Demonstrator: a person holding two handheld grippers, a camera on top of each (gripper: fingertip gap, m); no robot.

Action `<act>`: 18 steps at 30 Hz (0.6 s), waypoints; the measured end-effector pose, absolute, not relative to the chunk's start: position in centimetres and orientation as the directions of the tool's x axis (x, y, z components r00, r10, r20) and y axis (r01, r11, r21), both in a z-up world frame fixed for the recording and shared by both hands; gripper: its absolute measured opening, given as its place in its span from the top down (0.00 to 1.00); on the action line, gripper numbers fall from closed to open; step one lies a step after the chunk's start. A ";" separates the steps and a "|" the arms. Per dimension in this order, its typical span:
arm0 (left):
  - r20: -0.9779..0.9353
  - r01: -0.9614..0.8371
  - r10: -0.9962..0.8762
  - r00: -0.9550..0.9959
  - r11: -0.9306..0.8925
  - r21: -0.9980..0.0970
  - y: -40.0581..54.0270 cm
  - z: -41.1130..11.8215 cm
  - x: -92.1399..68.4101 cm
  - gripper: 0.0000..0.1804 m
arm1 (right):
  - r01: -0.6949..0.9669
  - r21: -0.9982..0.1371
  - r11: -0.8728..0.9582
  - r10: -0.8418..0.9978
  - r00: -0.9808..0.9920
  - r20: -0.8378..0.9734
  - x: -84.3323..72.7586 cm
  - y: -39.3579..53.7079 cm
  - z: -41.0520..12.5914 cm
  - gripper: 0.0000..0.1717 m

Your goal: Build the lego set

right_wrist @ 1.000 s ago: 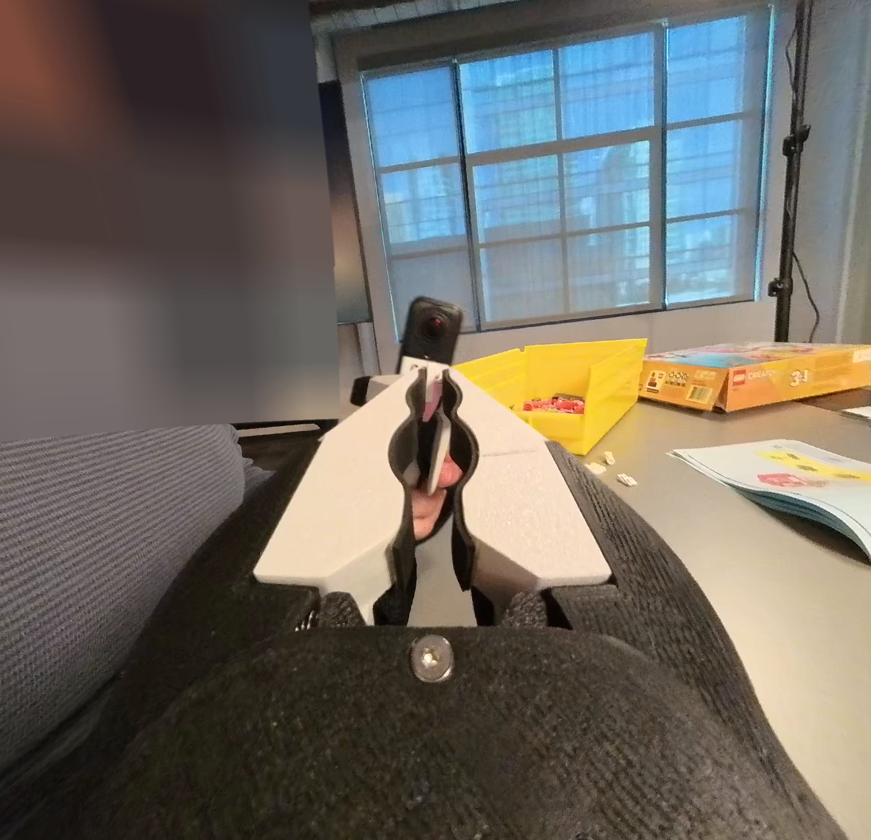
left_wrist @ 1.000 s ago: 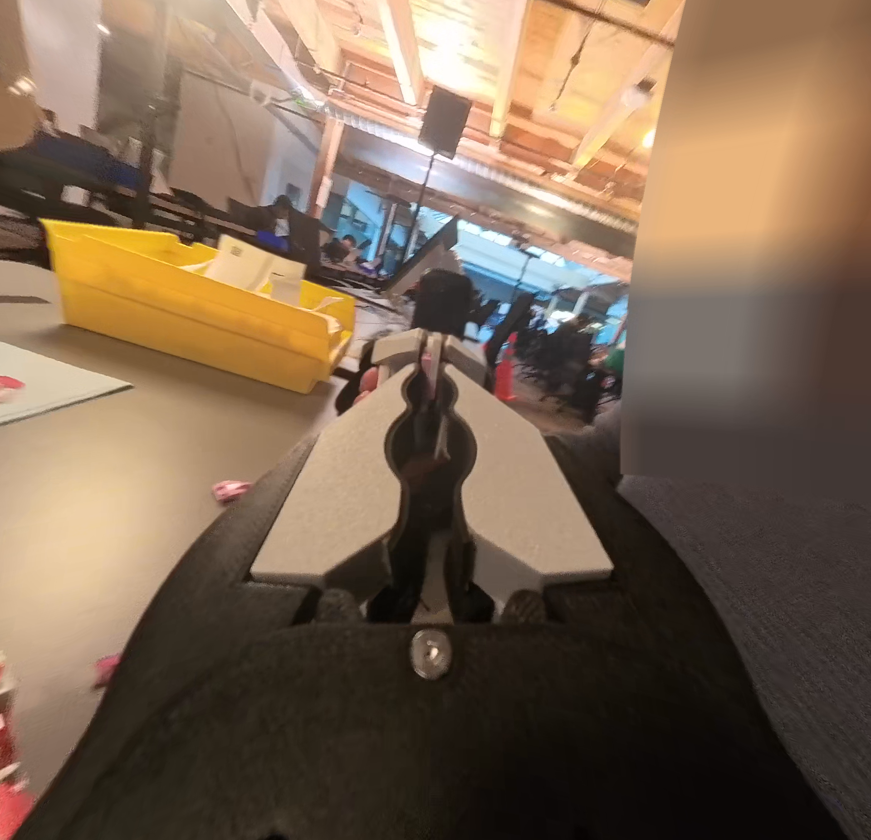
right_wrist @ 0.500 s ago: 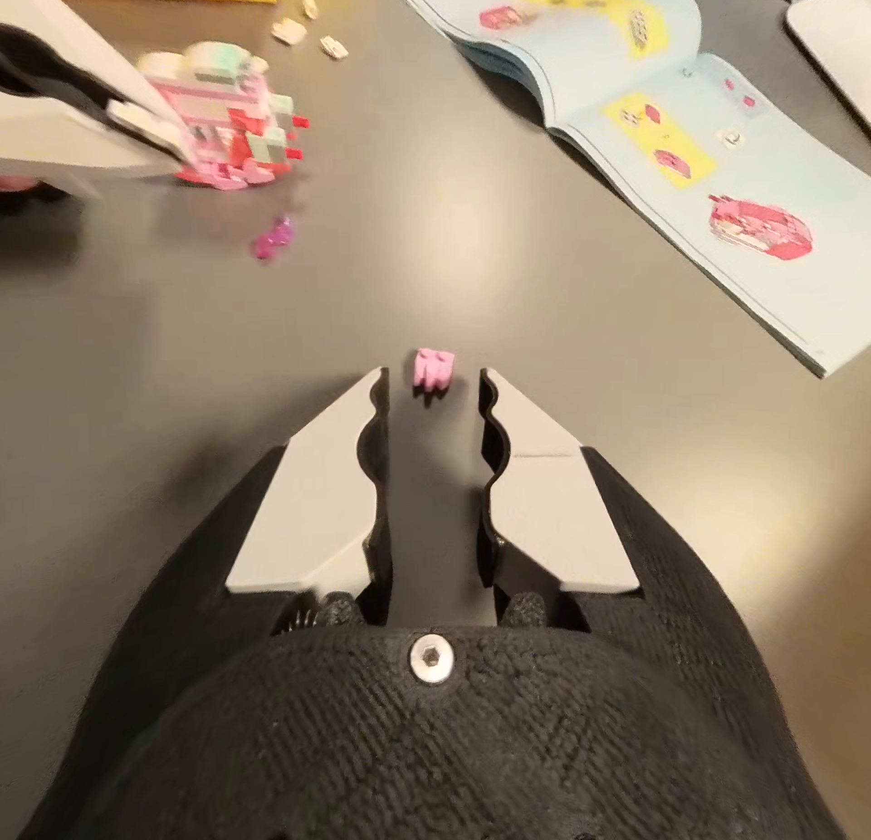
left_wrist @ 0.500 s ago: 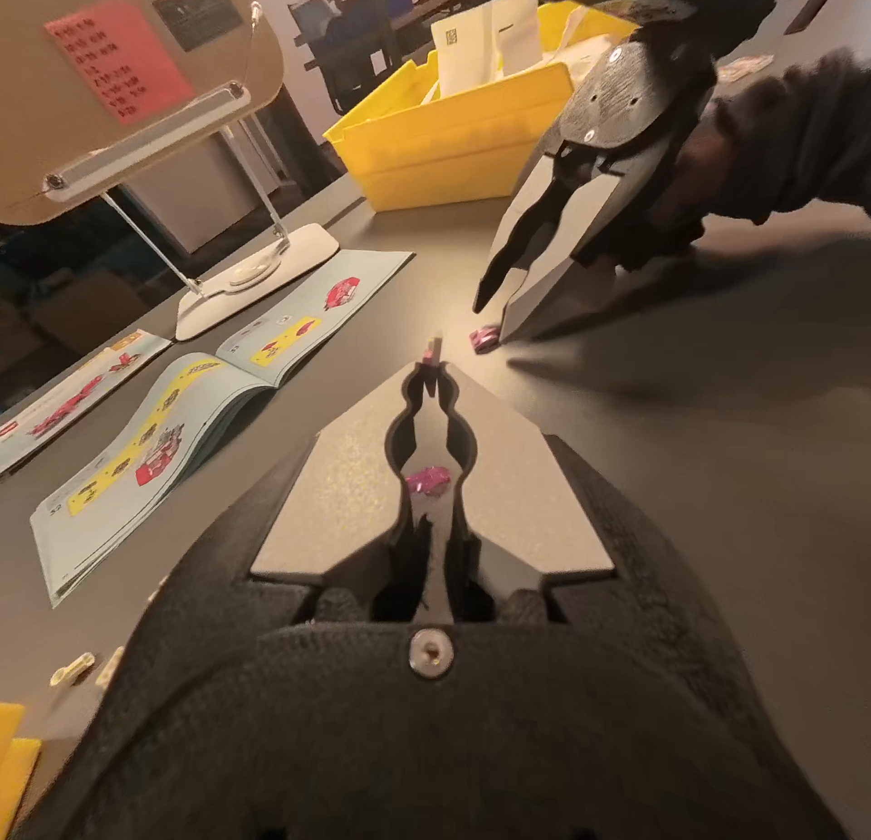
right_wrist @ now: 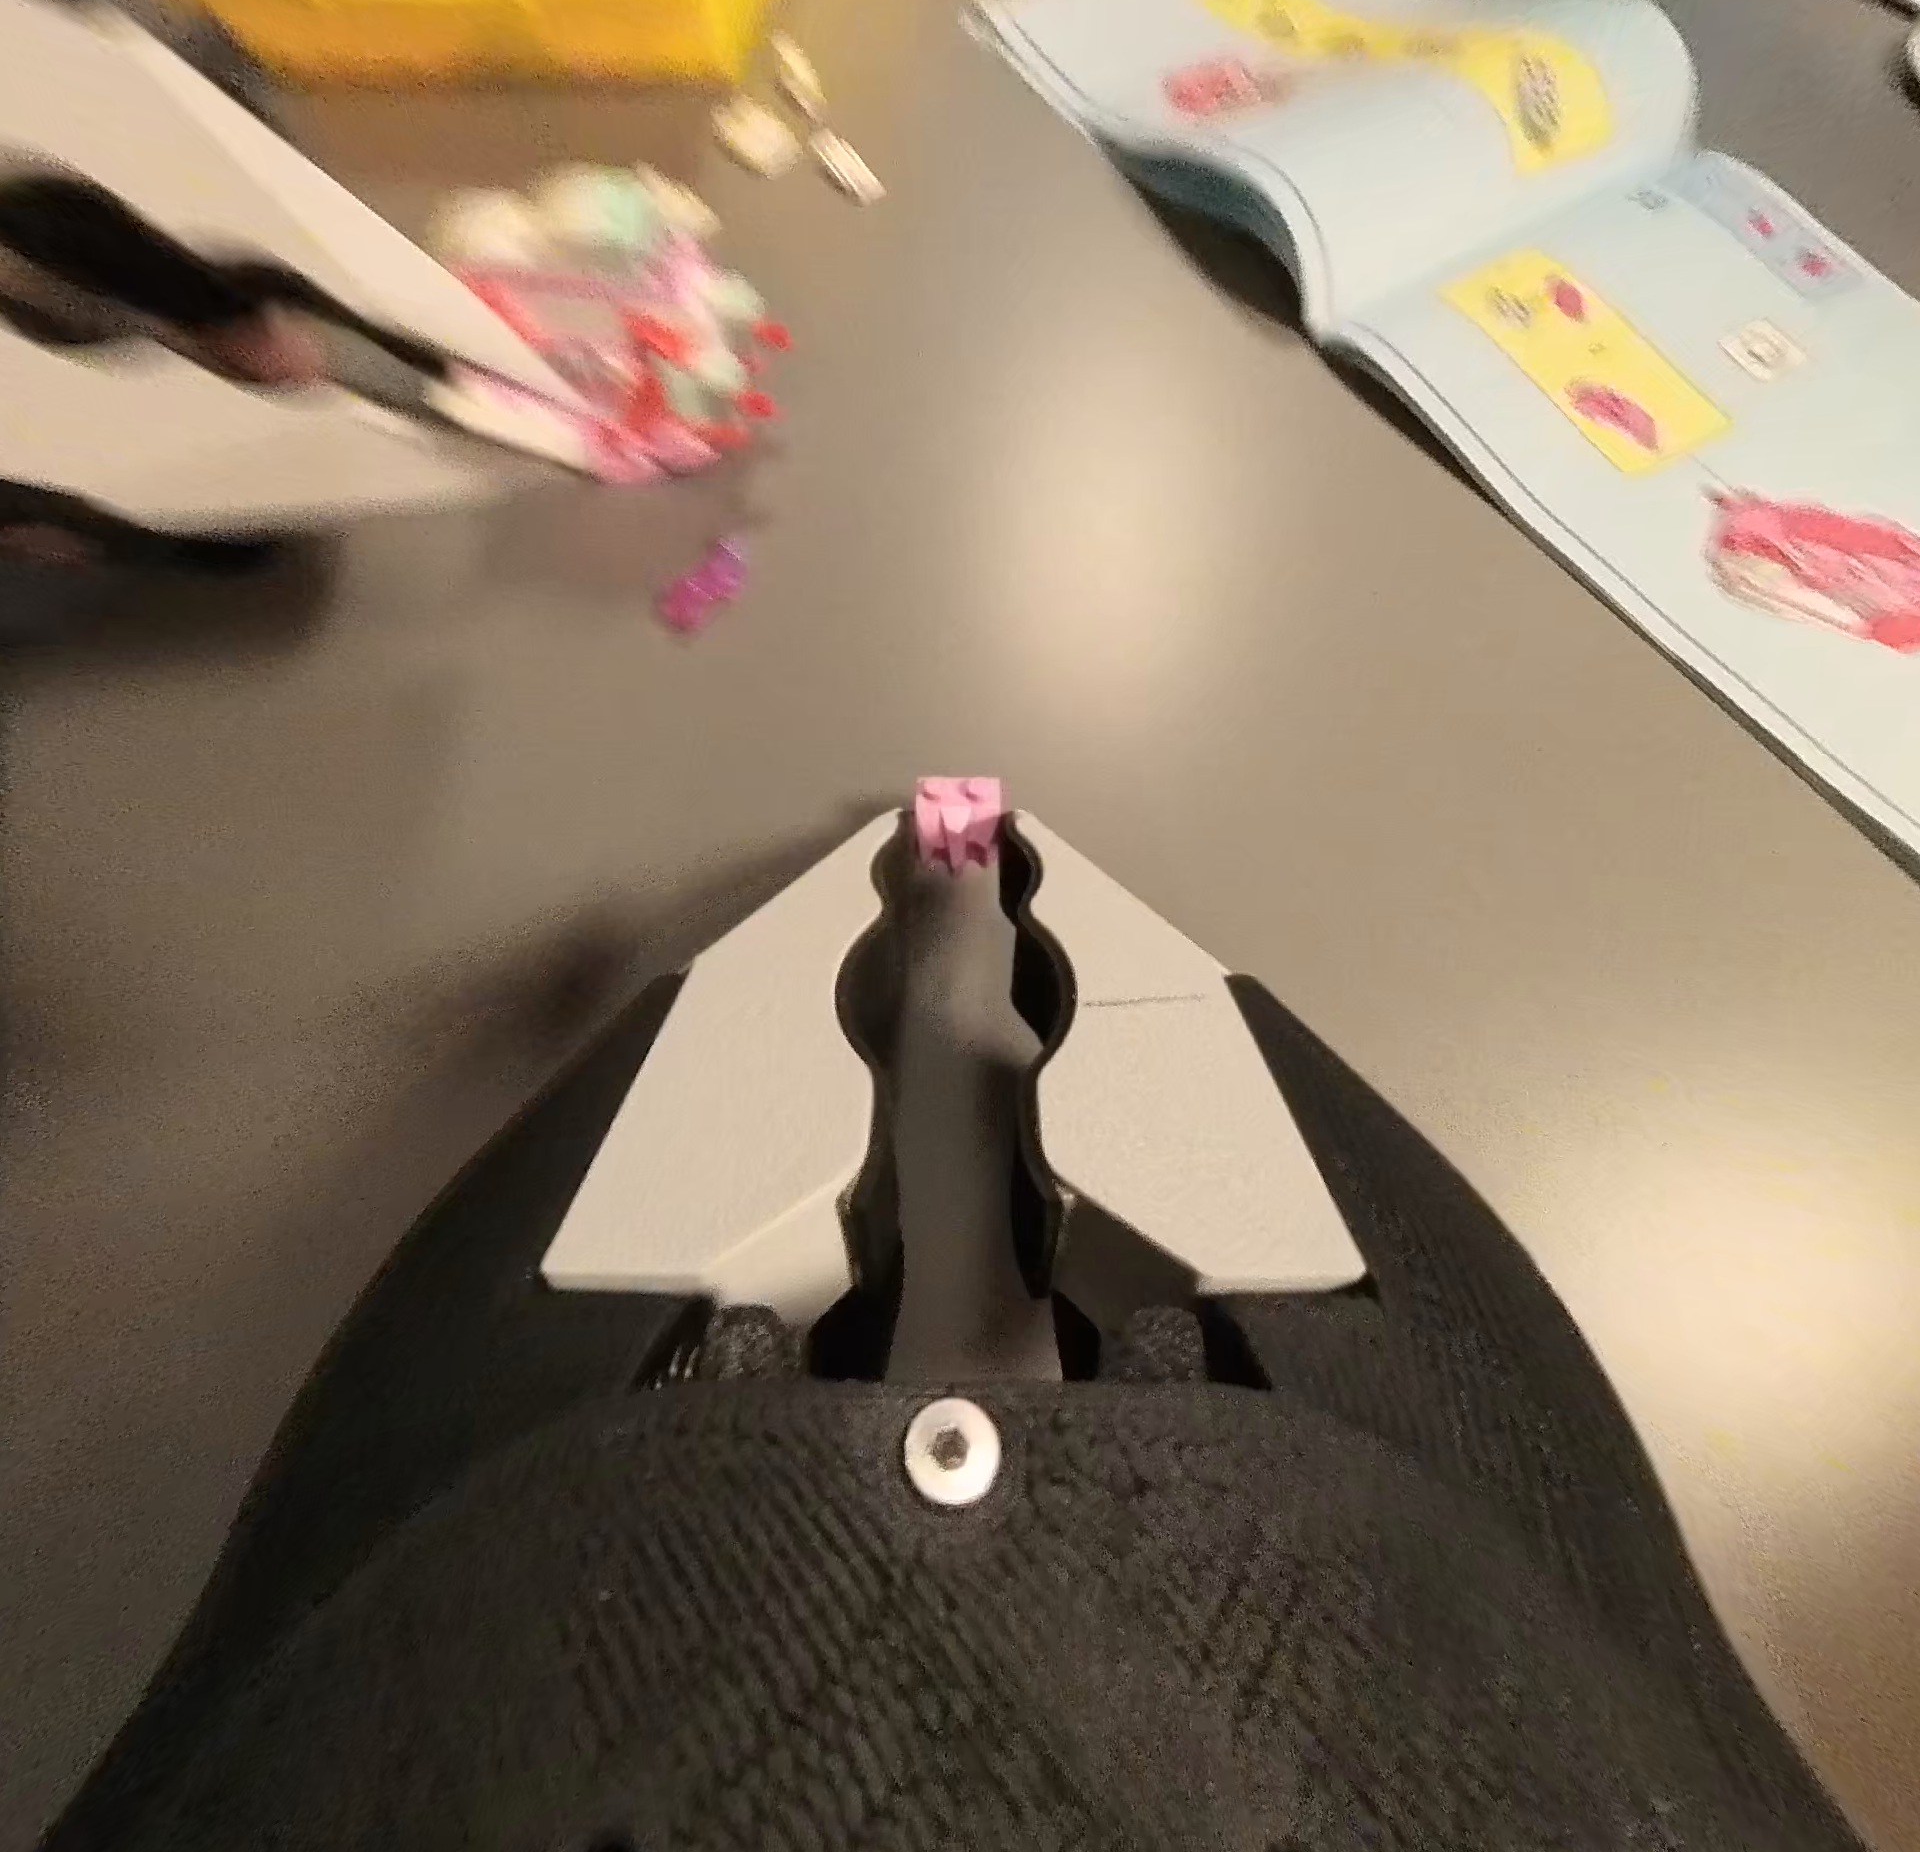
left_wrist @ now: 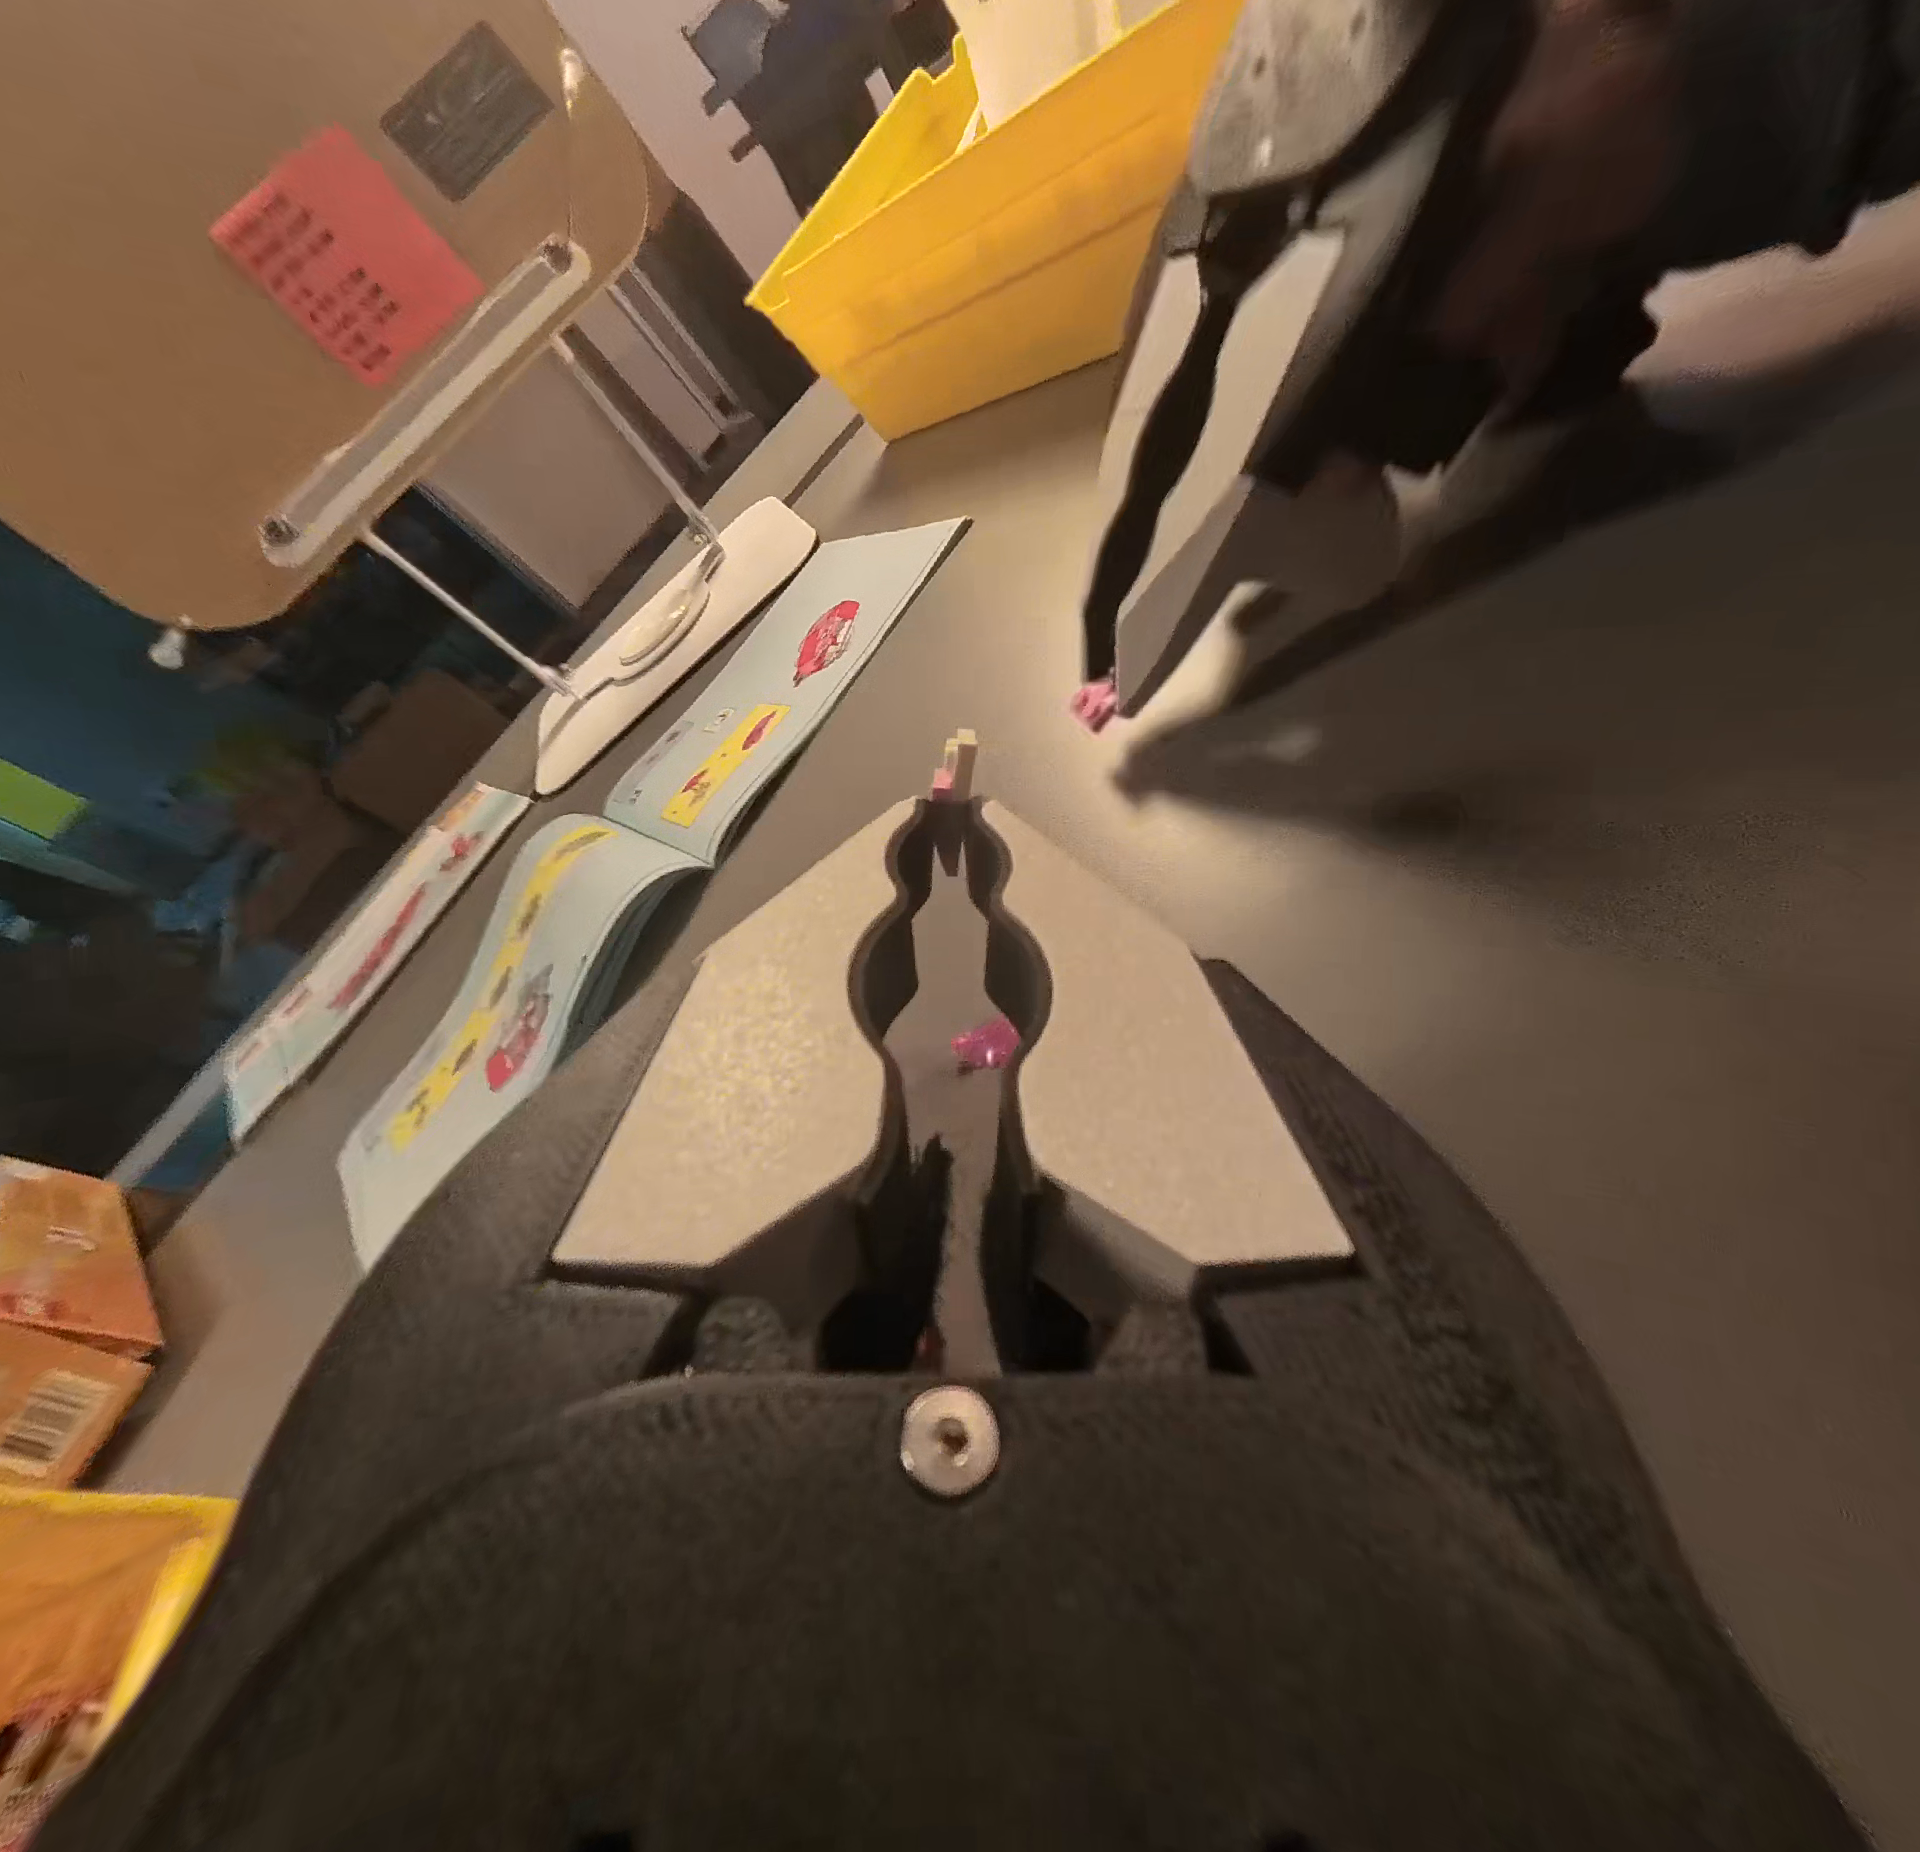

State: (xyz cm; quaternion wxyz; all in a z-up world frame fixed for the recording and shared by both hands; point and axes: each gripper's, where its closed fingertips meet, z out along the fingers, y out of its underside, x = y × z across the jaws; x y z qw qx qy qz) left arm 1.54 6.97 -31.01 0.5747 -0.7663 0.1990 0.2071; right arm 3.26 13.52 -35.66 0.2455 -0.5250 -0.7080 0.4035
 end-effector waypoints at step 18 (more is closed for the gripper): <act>-0.898 -0.880 -0.123 0.422 -0.293 -0.374 7.4 -32.5 3.1 0.97 | 0.470 -0.882 0.025 0.798 -0.541 -0.266 3.9 7.2 -31.6 0.92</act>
